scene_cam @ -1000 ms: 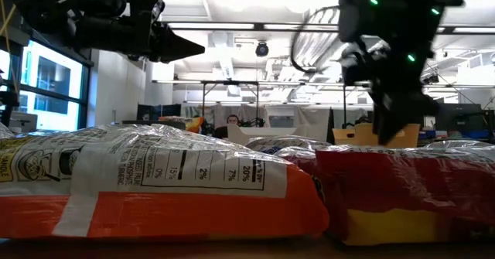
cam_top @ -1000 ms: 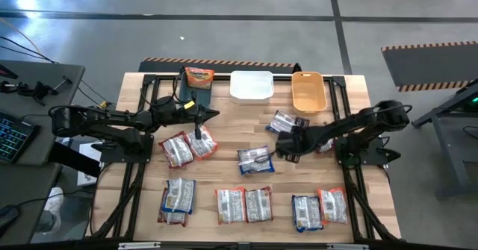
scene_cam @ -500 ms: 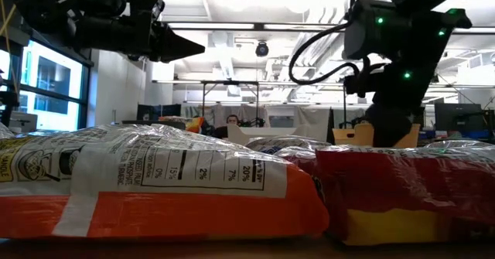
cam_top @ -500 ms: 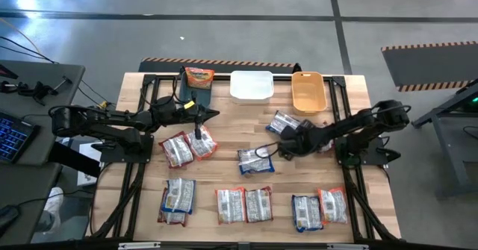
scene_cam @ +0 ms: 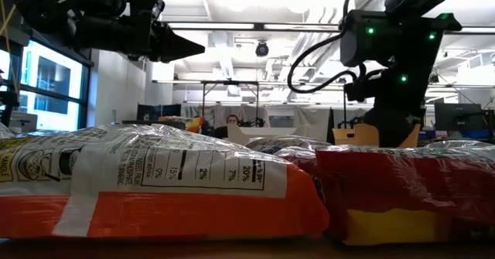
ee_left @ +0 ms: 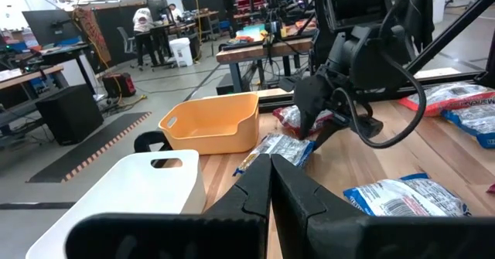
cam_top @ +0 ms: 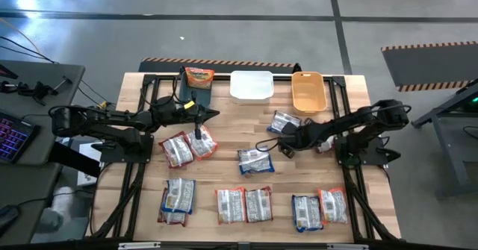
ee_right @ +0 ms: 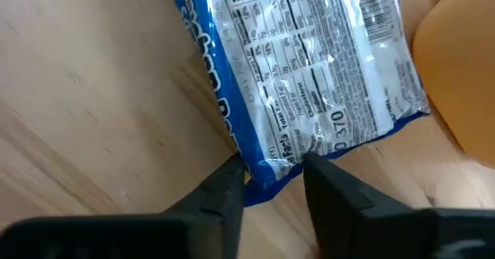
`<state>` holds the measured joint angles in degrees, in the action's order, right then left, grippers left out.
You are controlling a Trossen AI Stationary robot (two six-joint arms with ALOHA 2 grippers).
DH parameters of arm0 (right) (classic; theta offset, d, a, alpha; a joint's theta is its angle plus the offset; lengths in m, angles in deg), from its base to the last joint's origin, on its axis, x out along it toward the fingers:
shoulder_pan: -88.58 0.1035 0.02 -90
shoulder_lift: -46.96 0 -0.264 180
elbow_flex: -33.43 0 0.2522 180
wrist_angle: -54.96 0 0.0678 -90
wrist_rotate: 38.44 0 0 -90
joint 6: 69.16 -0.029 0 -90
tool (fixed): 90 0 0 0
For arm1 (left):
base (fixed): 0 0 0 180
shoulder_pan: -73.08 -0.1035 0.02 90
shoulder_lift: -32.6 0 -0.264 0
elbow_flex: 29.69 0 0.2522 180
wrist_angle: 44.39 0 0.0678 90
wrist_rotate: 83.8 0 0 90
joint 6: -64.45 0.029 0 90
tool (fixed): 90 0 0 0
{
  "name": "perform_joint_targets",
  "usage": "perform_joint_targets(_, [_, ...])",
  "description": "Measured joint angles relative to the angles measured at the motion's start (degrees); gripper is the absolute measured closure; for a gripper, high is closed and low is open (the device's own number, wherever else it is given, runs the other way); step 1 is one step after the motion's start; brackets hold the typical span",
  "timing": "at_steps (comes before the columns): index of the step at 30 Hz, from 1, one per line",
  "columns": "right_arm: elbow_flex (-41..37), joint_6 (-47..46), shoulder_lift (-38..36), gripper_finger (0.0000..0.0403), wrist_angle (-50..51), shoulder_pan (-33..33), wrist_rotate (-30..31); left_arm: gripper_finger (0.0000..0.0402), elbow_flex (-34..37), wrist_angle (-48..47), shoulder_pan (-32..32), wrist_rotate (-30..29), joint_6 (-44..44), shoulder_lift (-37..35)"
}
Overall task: Sort Maruchan noodles
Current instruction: Put the top blue noodle pack into the white bin
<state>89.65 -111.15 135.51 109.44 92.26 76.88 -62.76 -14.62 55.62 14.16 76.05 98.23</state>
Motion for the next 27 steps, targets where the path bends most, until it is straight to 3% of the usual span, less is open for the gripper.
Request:
perform_joint_targets(6, [0.0, 3.17, 0.0, 0.0394, -0.46, -0.33, -1.36, 0.0401, 0.0, -0.01, 0.0, 0.0, -0.02, 0.0])
perform_joint_targets(18, [8.24, 9.2, -2.7, 0.0402, -0.87, -1.25, -9.42, 0.0401, 0.0, 0.0, 0.0, 0.0, -0.06, -0.01])
perform_joint_targets(27, [16.49, 14.2, -7.64, 0.0403, -3.7, -6.48, -13.64, 0.0401, 0.0, -0.03, 0.12, 0.0, -0.09, -0.01])
